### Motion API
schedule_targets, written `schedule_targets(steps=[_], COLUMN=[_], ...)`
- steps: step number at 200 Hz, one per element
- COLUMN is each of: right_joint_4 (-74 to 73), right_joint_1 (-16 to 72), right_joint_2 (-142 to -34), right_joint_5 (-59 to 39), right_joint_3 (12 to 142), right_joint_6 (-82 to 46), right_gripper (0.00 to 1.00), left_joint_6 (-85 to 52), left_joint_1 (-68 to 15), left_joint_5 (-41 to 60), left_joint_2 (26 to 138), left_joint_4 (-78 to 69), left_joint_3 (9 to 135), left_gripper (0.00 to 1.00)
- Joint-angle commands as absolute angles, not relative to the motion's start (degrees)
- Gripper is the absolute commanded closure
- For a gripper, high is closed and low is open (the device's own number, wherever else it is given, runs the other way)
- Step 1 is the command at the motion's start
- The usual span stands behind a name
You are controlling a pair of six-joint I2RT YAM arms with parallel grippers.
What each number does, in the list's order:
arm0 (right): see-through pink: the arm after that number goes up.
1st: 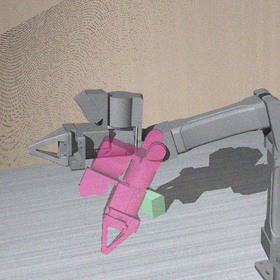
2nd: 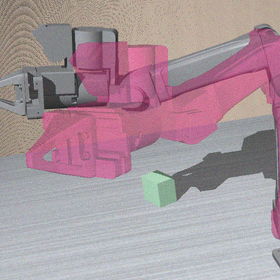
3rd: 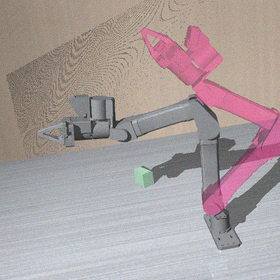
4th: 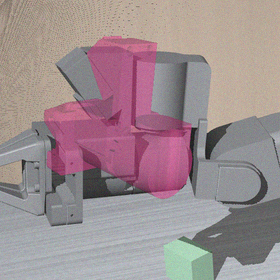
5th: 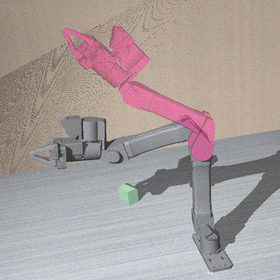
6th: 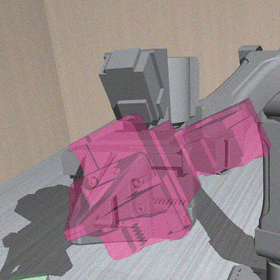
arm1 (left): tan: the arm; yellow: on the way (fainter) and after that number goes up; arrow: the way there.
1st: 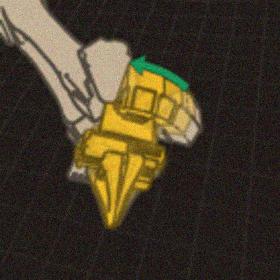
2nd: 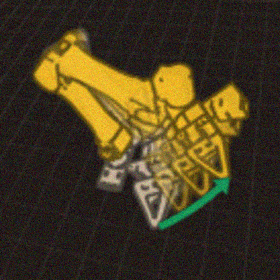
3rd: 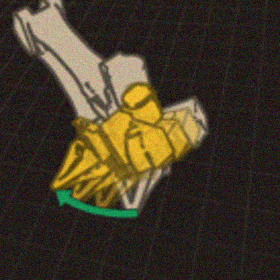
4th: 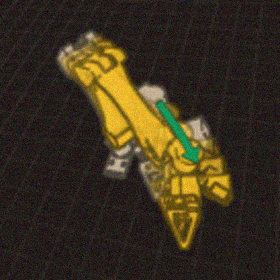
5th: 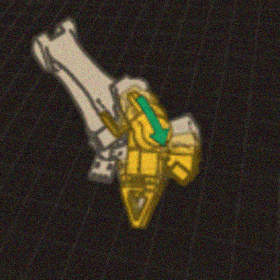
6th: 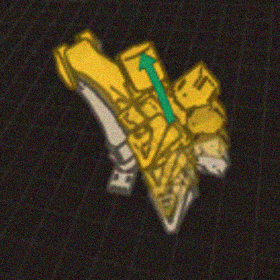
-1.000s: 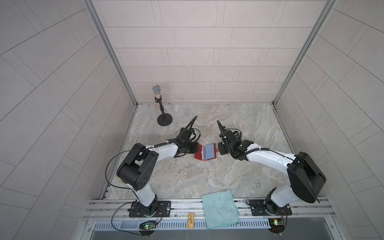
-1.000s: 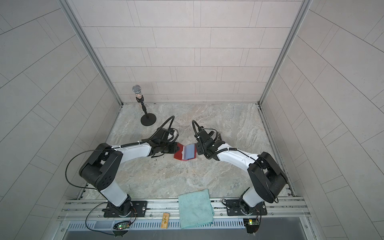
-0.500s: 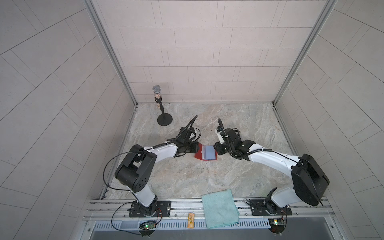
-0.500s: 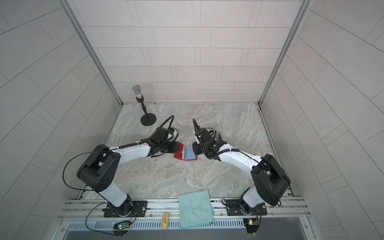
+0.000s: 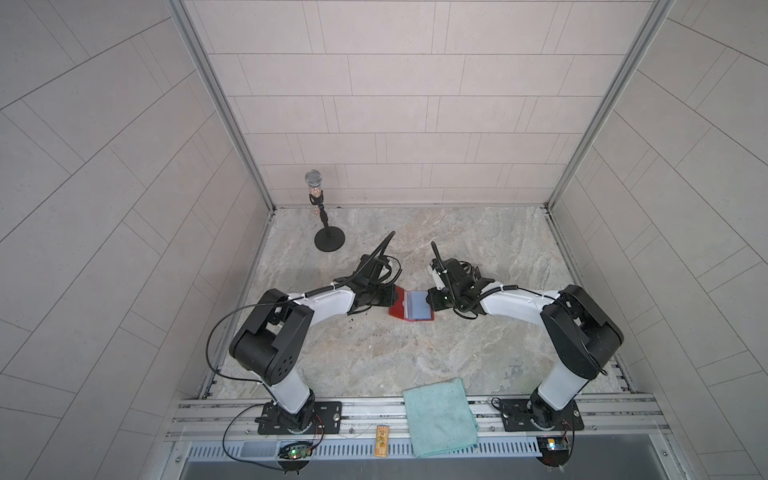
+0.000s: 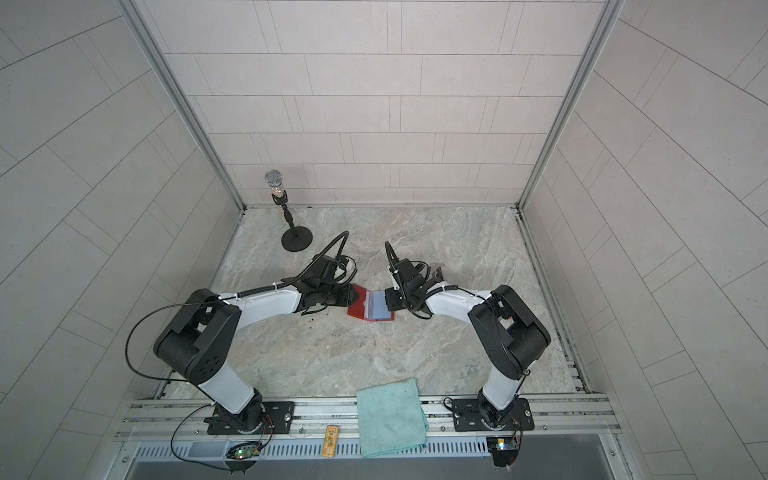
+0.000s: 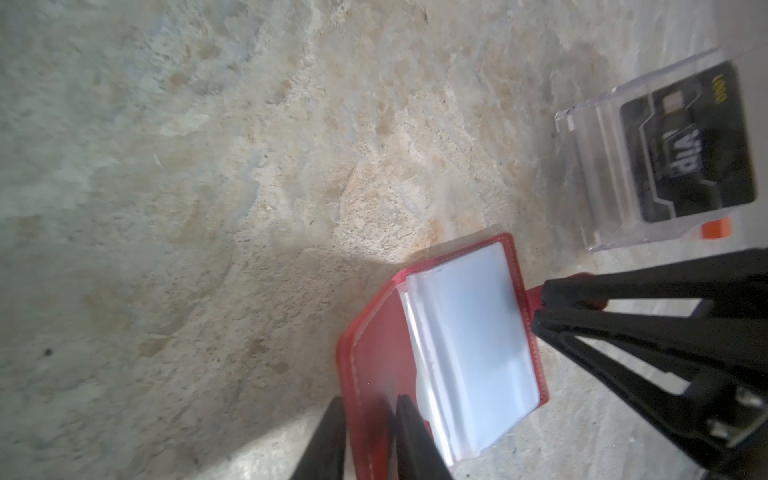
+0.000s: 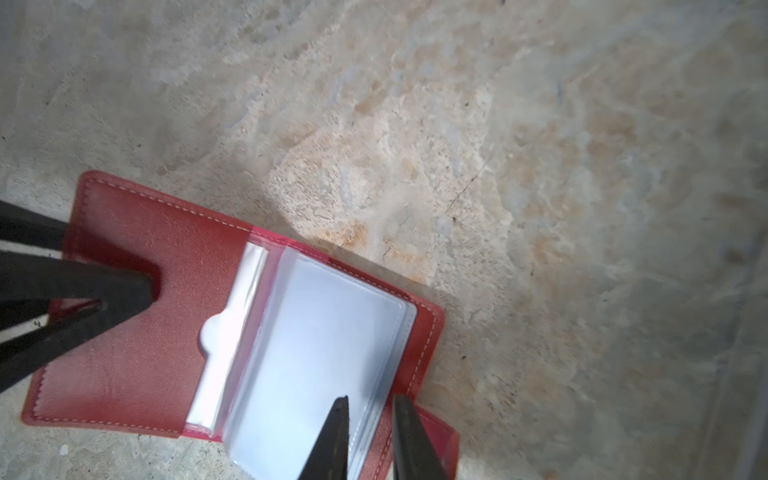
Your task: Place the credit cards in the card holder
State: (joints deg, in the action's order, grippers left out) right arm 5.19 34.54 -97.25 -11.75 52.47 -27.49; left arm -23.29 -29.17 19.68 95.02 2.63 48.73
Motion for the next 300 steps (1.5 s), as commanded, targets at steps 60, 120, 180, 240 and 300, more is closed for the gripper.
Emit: schedule_targets(steps=[60, 120, 180, 240, 300], right_joint_4=[6.8, 7.0, 6.1, 4.7, 4.8], right_joint_1=[34.7, 34.8, 34.7, 34.7, 34.7], right_joint_2=[-100.4, -100.4, -99.6, -99.3, -98.0], right_joint_5=[-9.4, -9.7, -10.7, -11.3, -11.7], right_joint_3=[52.8, 52.7, 52.3, 51.8, 51.0], right_joint_6=[-28.2, -28.2, -29.0, -30.0, -29.8], right_gripper=[0.82, 0.82, 0.82, 0.82, 0.83], left_joint_6=[-18.7, -17.2, -14.0, -15.7, -24.7], left_joint_1=[-30.5, -32.5, -36.0, -36.0, -35.9], left_joint_5=[9.6, 4.6, 6.1, 17.9, 24.5], left_joint_2=[99.6, 100.3, 87.6, 86.4, 98.3], left_joint_4=[12.5, 15.7, 6.6, 1.7, -0.2], left_joint_3=[54.6, 56.8, 50.8, 51.6, 53.9], left_gripper=[0.58, 0.65, 0.61, 0.61, 0.63])
